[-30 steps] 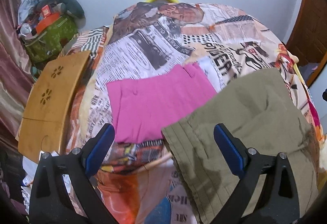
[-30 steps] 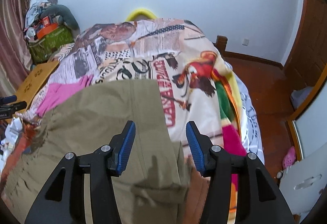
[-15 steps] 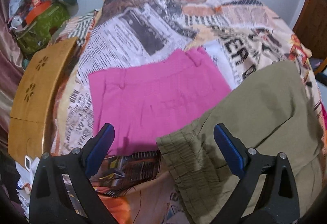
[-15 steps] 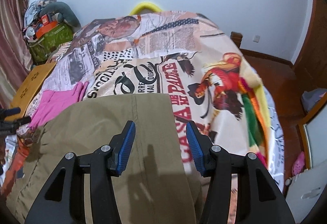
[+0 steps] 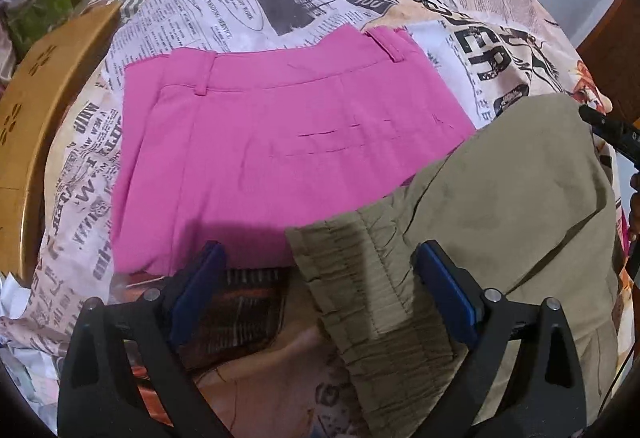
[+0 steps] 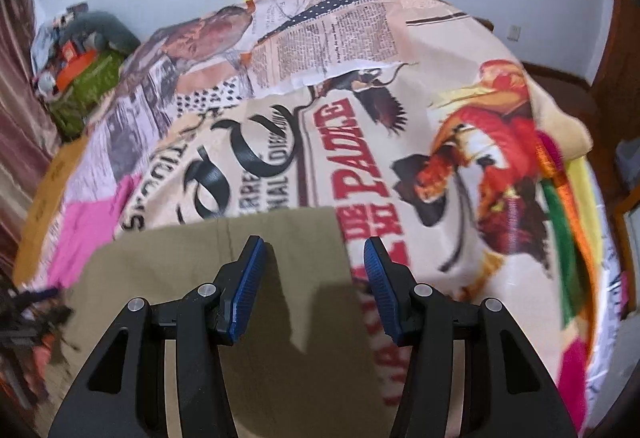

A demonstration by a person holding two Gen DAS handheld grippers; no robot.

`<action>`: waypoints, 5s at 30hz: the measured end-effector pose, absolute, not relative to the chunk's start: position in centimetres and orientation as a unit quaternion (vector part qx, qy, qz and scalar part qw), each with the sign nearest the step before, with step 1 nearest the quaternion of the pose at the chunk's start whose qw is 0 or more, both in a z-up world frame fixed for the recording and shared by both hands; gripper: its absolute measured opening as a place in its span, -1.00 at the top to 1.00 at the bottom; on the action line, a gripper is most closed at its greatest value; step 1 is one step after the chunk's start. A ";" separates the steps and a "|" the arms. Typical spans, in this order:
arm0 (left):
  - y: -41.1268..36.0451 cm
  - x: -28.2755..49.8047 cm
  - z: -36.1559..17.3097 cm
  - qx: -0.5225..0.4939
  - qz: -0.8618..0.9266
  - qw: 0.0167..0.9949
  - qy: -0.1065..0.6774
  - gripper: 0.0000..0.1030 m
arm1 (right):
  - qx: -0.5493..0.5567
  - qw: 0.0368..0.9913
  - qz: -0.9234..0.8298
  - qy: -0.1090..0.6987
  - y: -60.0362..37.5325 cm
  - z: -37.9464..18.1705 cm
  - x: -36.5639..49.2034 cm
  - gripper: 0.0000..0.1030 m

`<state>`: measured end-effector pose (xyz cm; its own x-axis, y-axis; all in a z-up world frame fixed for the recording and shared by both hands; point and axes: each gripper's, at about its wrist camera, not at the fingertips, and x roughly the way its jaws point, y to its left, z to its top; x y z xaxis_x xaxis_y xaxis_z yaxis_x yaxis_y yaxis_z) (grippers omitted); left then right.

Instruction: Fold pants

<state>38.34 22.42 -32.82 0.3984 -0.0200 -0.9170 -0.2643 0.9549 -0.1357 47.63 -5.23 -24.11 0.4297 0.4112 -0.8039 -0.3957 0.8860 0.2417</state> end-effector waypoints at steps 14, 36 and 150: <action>20.7 37.8 -28.9 -0.093 0.076 0.855 0.505 0.03 | -0.038 0.881 0.233 0.410 -5.1 -21.2 46.0 0.76; 15.7 32.0 -14.1 -0.037 0.068 0.914 0.397 0.59 | -0.005 0.931 0.238 0.279 -12.1 -6.5 35.9 0.78; 15.8 17.5 -17.0 -0.068 0.049 0.901 0.426 -0.53 | 0.059 0.881 0.143 0.446 -22.5 -16.8 15.6 0.12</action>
<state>17.50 15.78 -17.01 0.6324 0.0307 -0.7740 -0.1468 0.9859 -0.0809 15.62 -22.46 -16.77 0.5605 0.3050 -0.7700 -0.1997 0.9521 0.2317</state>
